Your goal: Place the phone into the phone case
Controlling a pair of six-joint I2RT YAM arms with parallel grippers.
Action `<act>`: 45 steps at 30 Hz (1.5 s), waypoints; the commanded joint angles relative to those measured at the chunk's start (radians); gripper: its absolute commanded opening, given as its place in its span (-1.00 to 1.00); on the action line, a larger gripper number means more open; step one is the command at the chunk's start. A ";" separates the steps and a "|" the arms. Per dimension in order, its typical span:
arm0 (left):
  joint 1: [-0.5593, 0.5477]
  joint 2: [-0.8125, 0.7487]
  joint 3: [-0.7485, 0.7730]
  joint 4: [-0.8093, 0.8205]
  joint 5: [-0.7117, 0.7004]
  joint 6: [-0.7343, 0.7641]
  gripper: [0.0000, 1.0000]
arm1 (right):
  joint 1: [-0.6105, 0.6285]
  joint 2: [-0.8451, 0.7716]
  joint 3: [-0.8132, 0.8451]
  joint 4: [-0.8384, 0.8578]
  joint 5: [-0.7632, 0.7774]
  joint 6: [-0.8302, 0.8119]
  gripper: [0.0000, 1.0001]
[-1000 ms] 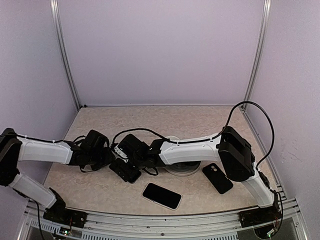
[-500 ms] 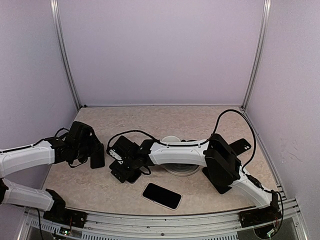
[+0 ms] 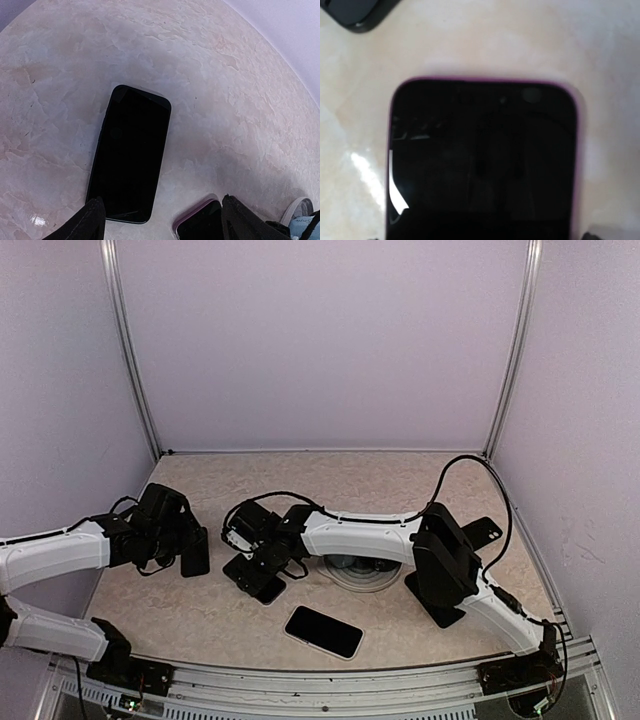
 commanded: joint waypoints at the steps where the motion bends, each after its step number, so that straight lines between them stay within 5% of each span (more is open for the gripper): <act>1: 0.005 0.006 0.017 -0.009 -0.007 0.013 0.59 | 0.009 0.080 0.015 -0.140 -0.019 0.031 0.73; 6: 0.005 0.010 0.011 -0.010 0.000 0.014 0.59 | 0.024 0.080 0.024 -0.184 0.023 0.038 0.70; 11: 0.002 0.010 0.000 -0.001 0.017 0.005 0.58 | 0.032 0.075 0.021 -0.199 0.058 0.048 0.28; 17: -0.001 0.013 -0.034 0.018 0.063 -0.003 0.59 | 0.042 -0.026 -0.111 -0.029 0.088 0.050 0.05; 30: -0.019 -0.005 -0.093 0.110 0.155 0.019 0.60 | 0.043 -0.288 -0.465 0.353 0.109 0.051 -0.02; 41: -0.045 -0.084 -0.309 0.522 0.345 -0.002 0.85 | 0.043 -0.387 -0.615 0.509 0.108 0.070 -0.06; 45: -0.051 -0.144 -0.305 0.528 0.324 0.014 0.87 | 0.043 -0.458 -0.701 0.621 0.088 0.073 -0.08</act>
